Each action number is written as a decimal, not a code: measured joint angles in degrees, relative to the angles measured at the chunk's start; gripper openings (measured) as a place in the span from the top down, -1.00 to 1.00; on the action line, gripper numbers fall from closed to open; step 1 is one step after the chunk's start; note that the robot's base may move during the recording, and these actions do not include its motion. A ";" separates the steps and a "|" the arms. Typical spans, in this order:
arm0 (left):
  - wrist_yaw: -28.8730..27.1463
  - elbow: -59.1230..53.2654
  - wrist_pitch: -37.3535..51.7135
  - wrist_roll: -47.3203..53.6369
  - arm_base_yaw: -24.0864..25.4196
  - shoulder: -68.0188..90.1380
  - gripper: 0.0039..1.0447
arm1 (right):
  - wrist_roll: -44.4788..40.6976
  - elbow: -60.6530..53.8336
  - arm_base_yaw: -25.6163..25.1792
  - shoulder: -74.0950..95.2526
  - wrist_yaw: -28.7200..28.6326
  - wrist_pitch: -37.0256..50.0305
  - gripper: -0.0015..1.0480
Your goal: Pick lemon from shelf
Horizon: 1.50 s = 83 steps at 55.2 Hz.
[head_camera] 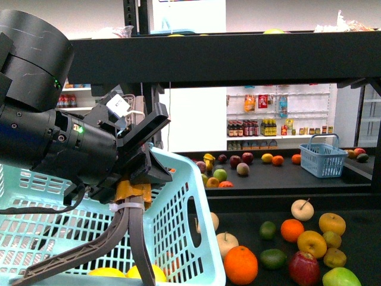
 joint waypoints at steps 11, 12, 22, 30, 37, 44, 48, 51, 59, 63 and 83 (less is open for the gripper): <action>-0.02 0.00 0.00 -0.02 0.00 0.00 0.79 | -0.02 -1.97 0.00 -2.25 0.00 0.31 0.95; -0.02 0.00 0.00 -0.02 0.00 -0.02 0.79 | -0.02 -1.99 0.00 -2.25 0.00 0.31 0.95; -0.02 -0.02 0.00 0.00 0.00 -0.02 0.79 | -0.02 -1.99 0.00 -2.47 0.00 0.37 0.95; -0.02 0.00 0.00 0.00 0.00 0.00 0.79 | -0.02 -1.99 0.00 -2.49 -0.02 0.37 0.95; -0.02 0.00 0.00 0.00 0.00 0.00 0.79 | -0.04 -1.99 0.00 -2.49 -0.02 0.37 0.56; -0.77 -0.22 1.01 -0.74 -0.07 0.00 0.79 | -0.04 -1.99 0.00 -2.49 -0.02 0.37 0.16; -5.11 -2.54 9.68 -6.64 -0.63 0.00 0.79 | -0.04 -1.99 0.00 -2.49 -0.02 0.37 -0.10; -6.47 -2.67 11.67 -8.39 -0.81 0.00 0.79 | -0.04 -1.99 0.00 -2.51 -0.02 0.37 -0.27; -8.00 -2.45 12.68 -9.86 -0.85 0.00 0.79 | -0.07 -1.99 0.00 -2.54 0.00 0.37 -0.75; -9.18 -2.45 13.03 -12.11 -0.76 0.00 0.79 | -0.04 -1.99 0.00 -2.58 -0.11 0.37 -0.87; -25.42 -2.45 17.25 -29.07 7.34 0.00 0.79 | -0.04 -1.99 0.00 -2.58 -0.09 0.37 -0.85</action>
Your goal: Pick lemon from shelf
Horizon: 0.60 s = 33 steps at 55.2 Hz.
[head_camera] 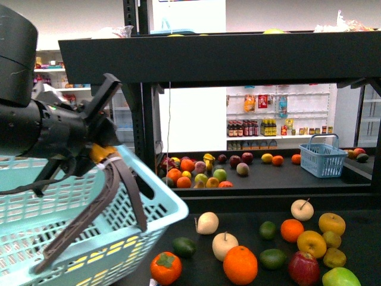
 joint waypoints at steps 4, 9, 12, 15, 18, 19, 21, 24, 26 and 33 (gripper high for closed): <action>-3.89 -0.02 1.44 -2.89 2.47 0.00 0.80 | 0.00 0.00 0.00 0.00 0.02 0.00 -0.85; -6.56 -0.04 3.50 -6.43 4.68 -0.02 0.81 | 0.00 0.00 0.00 0.00 0.02 0.00 -0.85; -6.60 -0.42 5.68 -8.74 5.64 -0.02 0.81 | 0.00 0.00 0.00 0.00 0.02 0.00 -0.85; -6.45 -0.59 7.26 -10.88 6.14 -0.02 0.81 | 0.00 0.00 0.00 0.00 0.00 0.00 -0.85; -6.40 -0.83 9.03 -13.05 6.51 0.00 0.81 | 0.00 0.00 0.00 0.00 0.00 0.00 -0.85; -6.38 -0.92 9.77 -13.99 6.73 0.00 0.81 | 0.00 0.00 0.00 0.00 0.00 0.00 -0.85; -6.34 -0.96 10.64 -15.43 6.97 0.11 0.81 | 0.00 0.00 0.00 0.00 0.00 0.00 -0.85; -6.40 -0.96 11.41 -17.68 7.28 0.42 0.81 | 0.00 0.00 0.00 0.00 0.00 0.00 -0.85; -6.43 -0.92 11.43 -18.69 7.48 0.87 0.81 | 0.00 0.00 0.00 0.00 0.00 0.00 -0.85; -6.86 -0.44 12.61 -23.37 8.81 5.07 0.81 | 0.00 0.00 0.00 0.00 0.02 0.00 -0.85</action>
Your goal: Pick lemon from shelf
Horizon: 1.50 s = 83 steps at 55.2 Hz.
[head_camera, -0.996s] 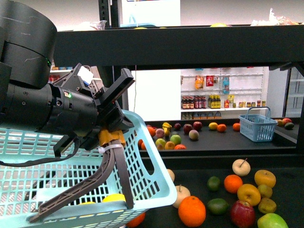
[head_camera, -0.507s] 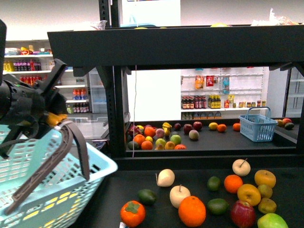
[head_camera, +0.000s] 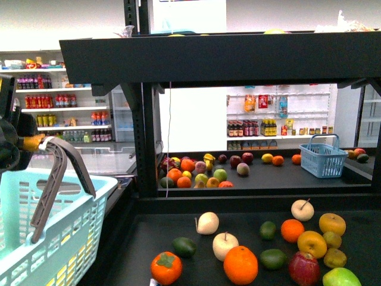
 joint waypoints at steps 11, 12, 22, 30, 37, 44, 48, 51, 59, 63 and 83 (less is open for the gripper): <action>-1.31 4.39 0.98 -7.41 3.02 4.31 0.81 | 0.00 0.00 0.00 0.00 0.02 0.00 -0.85; -1.18 4.90 0.98 -7.58 3.28 4.74 0.81 | 0.00 0.00 0.00 0.00 0.02 0.00 -0.85; 0.72 9.38 2.86 -8.46 5.29 8.74 0.82 | 0.00 0.00 0.00 0.00 0.04 0.00 -0.85; 2.89 11.08 5.14 -8.39 6.91 10.82 0.83 | 0.00 0.00 0.00 0.00 0.04 0.00 -0.85; 3.72 10.75 6.93 -8.48 7.78 11.34 0.83 | 0.00 0.00 0.00 0.00 0.02 0.00 -0.85; 4.35 8.74 8.41 -8.28 7.85 10.73 0.84 | 0.00 0.00 0.00 0.00 0.04 0.00 -0.85; 5.03 6.97 9.07 -7.74 8.00 9.90 0.84 | 0.00 0.00 0.00 0.00 0.04 0.00 -0.85; 5.29 6.05 8.72 -7.58 8.20 9.27 0.84 | 0.00 0.00 0.00 0.00 0.04 0.00 -0.85; 6.34 4.17 8.50 -3.65 8.48 8.04 0.43 | -0.02 0.00 0.00 0.00 0.04 0.00 -0.85; 6.54 3.28 8.37 -2.16 8.55 7.65 0.19 | 0.00 0.00 0.00 0.00 0.04 0.00 -0.85; 8.13 0.35 6.67 1.55 8.68 2.19 -0.88 | 0.00 0.00 0.00 0.00 0.04 0.00 -0.85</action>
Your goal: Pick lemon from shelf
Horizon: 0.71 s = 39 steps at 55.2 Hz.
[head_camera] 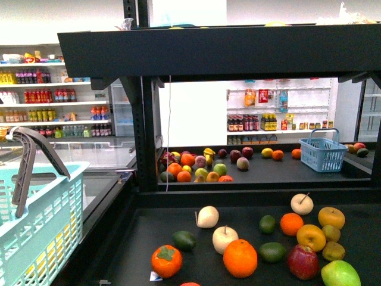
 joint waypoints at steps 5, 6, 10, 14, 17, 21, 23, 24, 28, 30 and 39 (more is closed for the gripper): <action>0.61 -0.50 0.31 0.09 0.02 -1.81 -0.86 | 0.00 0.00 0.00 0.00 0.00 0.00 -0.85; 0.81 -0.59 0.31 0.09 0.04 -2.12 -0.86 | 0.00 0.00 0.00 0.00 0.00 0.00 -0.85; 1.07 -1.22 0.20 0.07 0.17 -3.45 -0.86 | 0.00 0.00 0.00 0.00 0.00 0.00 -0.85; 1.27 -2.23 -1.05 0.11 0.42 -4.72 -0.86 | 0.00 0.00 0.00 0.00 0.00 0.00 -0.85; 1.33 -2.36 -2.73 0.17 0.68 -5.70 -0.86 | 0.00 0.00 0.00 0.00 0.00 0.00 -0.85; 1.60 -3.06 -4.94 0.59 1.14 -7.37 -0.86 | 0.00 0.00 0.00 0.00 0.00 0.00 -0.85; 1.66 -3.17 -6.45 0.77 1.44 -8.24 -0.86 | -0.02 0.00 0.00 0.00 0.00 0.00 -0.85; 1.68 -3.19 -7.15 0.79 1.60 -8.66 -0.86 | 0.00 0.00 0.00 0.00 0.00 0.00 -0.85; 1.62 -3.65 -10.60 1.20 2.03 -10.67 -0.86 | 0.00 0.00 0.00 0.00 0.00 0.00 -0.85; 1.55 -4.13 -12.09 1.60 2.10 -11.67 -0.86 | 0.00 0.00 0.00 0.00 0.00 0.00 -0.85; -2.08 -5.25 -21.77 11.93 -0.50 -18.91 -0.86 | 0.00 0.00 0.00 0.00 0.00 0.00 -0.85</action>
